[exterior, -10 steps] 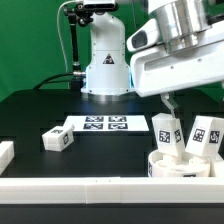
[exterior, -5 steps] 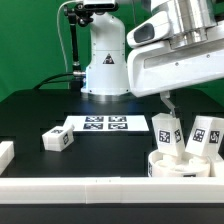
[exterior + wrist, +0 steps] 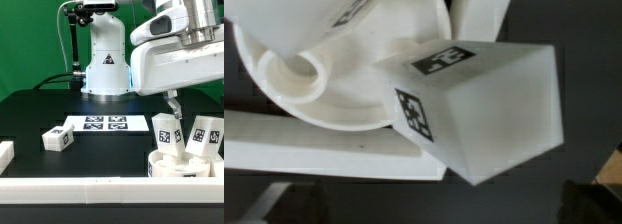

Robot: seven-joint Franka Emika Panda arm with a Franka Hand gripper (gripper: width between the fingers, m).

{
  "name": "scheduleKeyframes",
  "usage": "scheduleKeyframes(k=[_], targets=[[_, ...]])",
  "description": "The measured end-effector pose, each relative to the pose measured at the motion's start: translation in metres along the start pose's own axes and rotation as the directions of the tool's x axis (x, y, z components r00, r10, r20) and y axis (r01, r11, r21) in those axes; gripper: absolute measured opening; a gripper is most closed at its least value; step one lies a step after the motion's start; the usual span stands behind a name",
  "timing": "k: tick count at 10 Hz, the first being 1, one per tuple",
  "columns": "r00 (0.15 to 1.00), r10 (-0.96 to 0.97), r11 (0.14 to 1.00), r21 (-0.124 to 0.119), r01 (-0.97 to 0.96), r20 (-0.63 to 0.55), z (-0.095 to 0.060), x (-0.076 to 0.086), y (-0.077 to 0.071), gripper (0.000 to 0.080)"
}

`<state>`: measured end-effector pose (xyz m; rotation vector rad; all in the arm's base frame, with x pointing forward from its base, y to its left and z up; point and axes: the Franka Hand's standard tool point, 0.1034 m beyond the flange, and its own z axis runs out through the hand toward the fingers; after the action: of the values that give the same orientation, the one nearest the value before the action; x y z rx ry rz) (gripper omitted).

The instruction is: Assemble stool

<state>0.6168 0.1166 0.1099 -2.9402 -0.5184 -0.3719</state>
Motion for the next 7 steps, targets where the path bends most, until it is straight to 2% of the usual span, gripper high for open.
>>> scheduleKeyframes(k=[2,6,7], targets=[[0.972,-0.236,0.972,0.003,0.236,0.016,0.0019,-0.0011,-0.0080,0.0648],[0.904,-0.427,0.904,-0.002,0.427,0.024,0.0025,-0.0026,-0.0026,0.0648],[0.863,-0.505,0.863,-0.007,0.505,0.027,0.0026,-0.0027,-0.0020,0.0648]])
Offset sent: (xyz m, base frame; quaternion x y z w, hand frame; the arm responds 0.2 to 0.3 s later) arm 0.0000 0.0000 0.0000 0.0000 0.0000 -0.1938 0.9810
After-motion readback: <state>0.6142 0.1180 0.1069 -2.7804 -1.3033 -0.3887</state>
